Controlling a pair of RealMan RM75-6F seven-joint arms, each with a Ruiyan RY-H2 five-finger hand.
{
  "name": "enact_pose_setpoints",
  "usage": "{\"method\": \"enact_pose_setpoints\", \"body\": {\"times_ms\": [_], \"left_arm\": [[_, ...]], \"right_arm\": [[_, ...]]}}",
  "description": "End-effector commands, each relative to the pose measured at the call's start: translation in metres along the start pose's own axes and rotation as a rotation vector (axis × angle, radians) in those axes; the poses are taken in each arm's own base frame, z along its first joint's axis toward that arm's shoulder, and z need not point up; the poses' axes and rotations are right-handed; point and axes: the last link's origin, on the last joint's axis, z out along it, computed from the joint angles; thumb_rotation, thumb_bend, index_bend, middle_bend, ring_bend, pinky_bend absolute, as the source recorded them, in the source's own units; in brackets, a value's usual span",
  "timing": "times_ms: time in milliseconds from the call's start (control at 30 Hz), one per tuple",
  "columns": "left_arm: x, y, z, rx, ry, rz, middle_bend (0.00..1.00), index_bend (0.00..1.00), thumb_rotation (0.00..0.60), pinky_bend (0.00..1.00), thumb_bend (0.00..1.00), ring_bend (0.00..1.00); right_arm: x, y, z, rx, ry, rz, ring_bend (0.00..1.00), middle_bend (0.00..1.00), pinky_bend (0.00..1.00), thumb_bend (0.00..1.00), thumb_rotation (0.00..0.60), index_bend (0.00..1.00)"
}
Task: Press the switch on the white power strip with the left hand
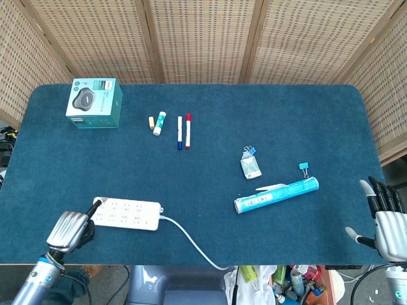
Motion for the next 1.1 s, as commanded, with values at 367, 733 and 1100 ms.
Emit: {"method": "enact_pose_setpoints", "body": {"times_ms": [367,733,1100], "left_arm": [[-0.025,0.046,0.031,-0.074,-0.155,-0.023,1.00,0.19,0.600,1.00,1.00,1.00],[-0.035,0.056,0.037,-0.093,-0.190,-0.010,1.00,0.21,0.600,1.00,1.00,1.00],[-0.042,0.061,0.042,-0.082,-0.192,0.012,1.00,0.23,0.600,1.00,1.00,1.00]], "right_arm": [[0.001,0.004,0.003,-0.013,-0.009,0.010,0.00,0.00,0.00,0.00,0.600,0.00],[0.001,0.005,0.002,-0.018,-0.013,0.018,0.00,0.00,0.00,0.00,0.600,0.00],[0.002,0.007,0.002,-0.023,-0.014,0.025,0.00,0.00,0.00,0.00,0.600,0.00]]}}
